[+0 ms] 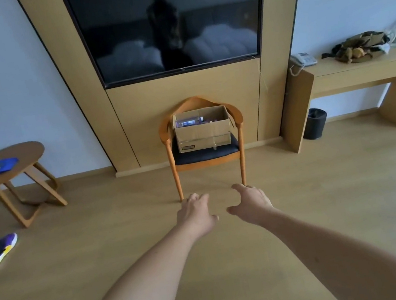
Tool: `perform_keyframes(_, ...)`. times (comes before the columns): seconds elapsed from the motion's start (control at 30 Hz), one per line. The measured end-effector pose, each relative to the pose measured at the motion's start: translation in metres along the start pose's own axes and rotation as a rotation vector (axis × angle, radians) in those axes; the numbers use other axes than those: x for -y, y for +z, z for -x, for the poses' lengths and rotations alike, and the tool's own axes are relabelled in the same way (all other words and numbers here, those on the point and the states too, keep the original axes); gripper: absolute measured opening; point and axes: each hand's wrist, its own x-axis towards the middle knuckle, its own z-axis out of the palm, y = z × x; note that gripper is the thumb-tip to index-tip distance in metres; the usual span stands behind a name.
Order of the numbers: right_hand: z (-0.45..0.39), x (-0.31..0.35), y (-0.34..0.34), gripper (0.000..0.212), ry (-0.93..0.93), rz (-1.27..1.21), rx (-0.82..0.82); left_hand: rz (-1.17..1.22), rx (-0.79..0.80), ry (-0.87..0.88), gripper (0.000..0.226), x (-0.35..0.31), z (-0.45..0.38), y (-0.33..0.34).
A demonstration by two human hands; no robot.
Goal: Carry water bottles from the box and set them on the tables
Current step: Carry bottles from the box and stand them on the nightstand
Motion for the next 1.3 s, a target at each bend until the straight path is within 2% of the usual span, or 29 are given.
perform_keyframes(0.37,-0.248,0.04,-0.03,0.079,0.114,0.013,-0.012,0.036,0.039,0.052,0.067,0.026,-0.266,-0.057)
perform_keyframes(0.53,-0.34,0.055,-0.044,0.077,0.129,-0.018,-0.036,0.05,0.015,0.049,0.059,0.035,-0.366,-0.084)
perform_keyframes(0.8,-0.508,0.042,-0.055,0.058,0.086,-0.063,-0.009,0.028,0.038,0.07,0.061,0.027,-0.526,-0.08)
perform_keyframes(0.87,-0.559,0.038,-0.061,0.058,0.067,-0.079,0.013,0.021,0.023,0.048,0.064,0.022,-0.57,-0.084)
perform_keyframes(0.93,-0.607,0.037,-0.069,0.067,0.085,-0.104,0.048,0.007,0.027,0.012,0.064,0.017,-0.611,-0.091)
perform_keyframes(1.03,-0.669,0.036,-0.082,0.07,0.092,-0.115,0.09,0.016,0.044,-0.019,0.055,0.01,-0.668,-0.105)
perform_keyframes(1.2,-0.756,0.033,-0.094,0.055,0.067,-0.124,0.146,0.059,0.049,-0.083,0.068,0.007,-0.747,-0.11)
perform_keyframes(1.3,-0.795,0.03,-0.089,0.048,0.073,-0.125,0.207,0.027,0.09,-0.078,0.06,0.013,-0.788,-0.108)
